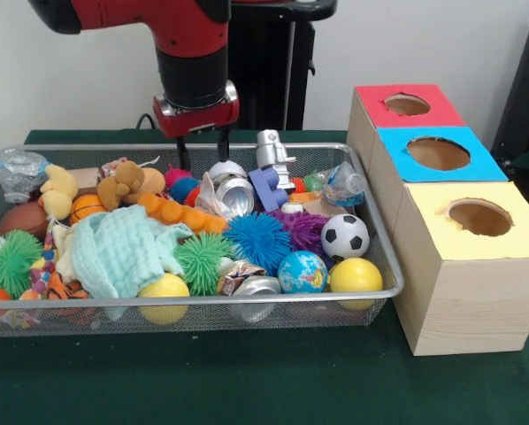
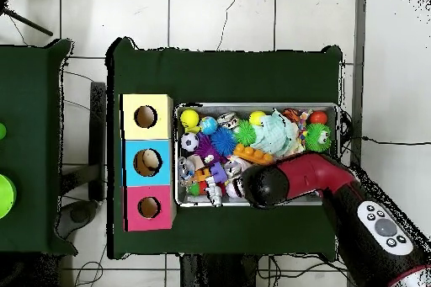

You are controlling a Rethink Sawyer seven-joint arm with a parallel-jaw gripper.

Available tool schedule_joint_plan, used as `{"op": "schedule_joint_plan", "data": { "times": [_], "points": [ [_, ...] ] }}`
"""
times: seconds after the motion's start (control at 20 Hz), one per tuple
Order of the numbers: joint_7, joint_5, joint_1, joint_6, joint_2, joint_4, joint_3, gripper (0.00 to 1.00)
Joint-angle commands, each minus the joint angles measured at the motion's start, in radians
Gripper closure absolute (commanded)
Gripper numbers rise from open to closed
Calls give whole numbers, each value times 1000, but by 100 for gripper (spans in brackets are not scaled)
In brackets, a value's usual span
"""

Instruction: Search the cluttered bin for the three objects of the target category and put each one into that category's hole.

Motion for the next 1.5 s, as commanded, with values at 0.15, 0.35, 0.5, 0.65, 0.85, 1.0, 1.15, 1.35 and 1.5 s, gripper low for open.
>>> {"op": "schedule_joint_plan", "data": {
  "times": [0.15, 0.35, 0.5, 0.65, 0.85, 1.0, 1.15, 1.35, 1.5],
  "points": [
    [-198, -115, -39, -29, -44, 13, -29, 0],
    [-181, -107, -25, -13, -145, 13, -7, 0],
    [-167, -97, -24, -12, -221, 29, -1, 0],
    [-161, -93, -21, -12, -237, 28, -3, 0],
    [-146, -115, -12, -31, -217, 13, -12, 0],
    [-144, -138, -10, -56, -208, 6, -13, 0],
    [-121, -180, -3, -97, -201, 10, -25, 0],
    [-58, -247, 8, -144, -152, 25, -76, 0],
    [16, -299, 26, -201, -103, 30, -118, 0]
  ]
}}
